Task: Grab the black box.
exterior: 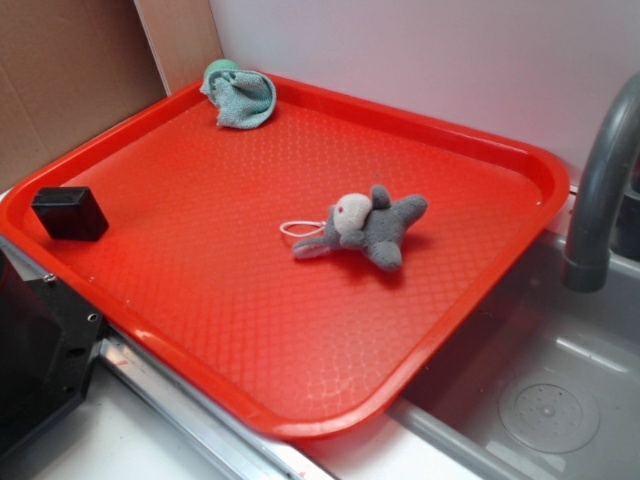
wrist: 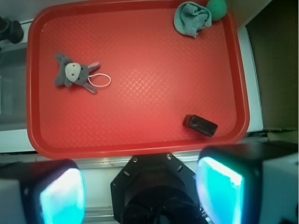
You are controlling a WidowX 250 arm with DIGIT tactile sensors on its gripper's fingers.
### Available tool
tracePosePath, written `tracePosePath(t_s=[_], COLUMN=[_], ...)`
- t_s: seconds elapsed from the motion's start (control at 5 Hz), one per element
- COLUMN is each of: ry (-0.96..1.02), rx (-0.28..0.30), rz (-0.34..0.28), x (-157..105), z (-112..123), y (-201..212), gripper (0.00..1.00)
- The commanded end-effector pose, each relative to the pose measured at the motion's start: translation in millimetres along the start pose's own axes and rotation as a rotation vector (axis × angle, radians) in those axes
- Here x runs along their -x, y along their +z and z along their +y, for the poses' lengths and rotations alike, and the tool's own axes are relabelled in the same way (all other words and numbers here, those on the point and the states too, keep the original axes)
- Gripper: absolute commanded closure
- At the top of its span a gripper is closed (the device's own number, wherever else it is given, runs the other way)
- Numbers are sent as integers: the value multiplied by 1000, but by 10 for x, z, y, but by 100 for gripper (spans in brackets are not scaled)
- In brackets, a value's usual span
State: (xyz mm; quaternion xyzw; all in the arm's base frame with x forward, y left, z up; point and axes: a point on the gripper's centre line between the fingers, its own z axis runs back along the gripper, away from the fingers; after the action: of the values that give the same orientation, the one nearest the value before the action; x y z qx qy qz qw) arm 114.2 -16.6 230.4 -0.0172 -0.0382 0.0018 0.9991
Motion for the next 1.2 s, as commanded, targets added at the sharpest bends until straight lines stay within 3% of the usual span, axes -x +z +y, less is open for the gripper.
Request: tracePosePath(t_s=[0.0, 0.4, 0.6, 0.8, 1.0], ry=[-470, -748, -841, -921, -923], rx=[52, -28, -115, -160, -120], rz=[-20, 13, 65, 38, 86], x=[-164, -33, -11, -90, -201], z=[568, 855, 988, 1088, 1196], y=[-588, -979, -1140, -1313, -1624], gripper=[0, 0, 0, 0, 0])
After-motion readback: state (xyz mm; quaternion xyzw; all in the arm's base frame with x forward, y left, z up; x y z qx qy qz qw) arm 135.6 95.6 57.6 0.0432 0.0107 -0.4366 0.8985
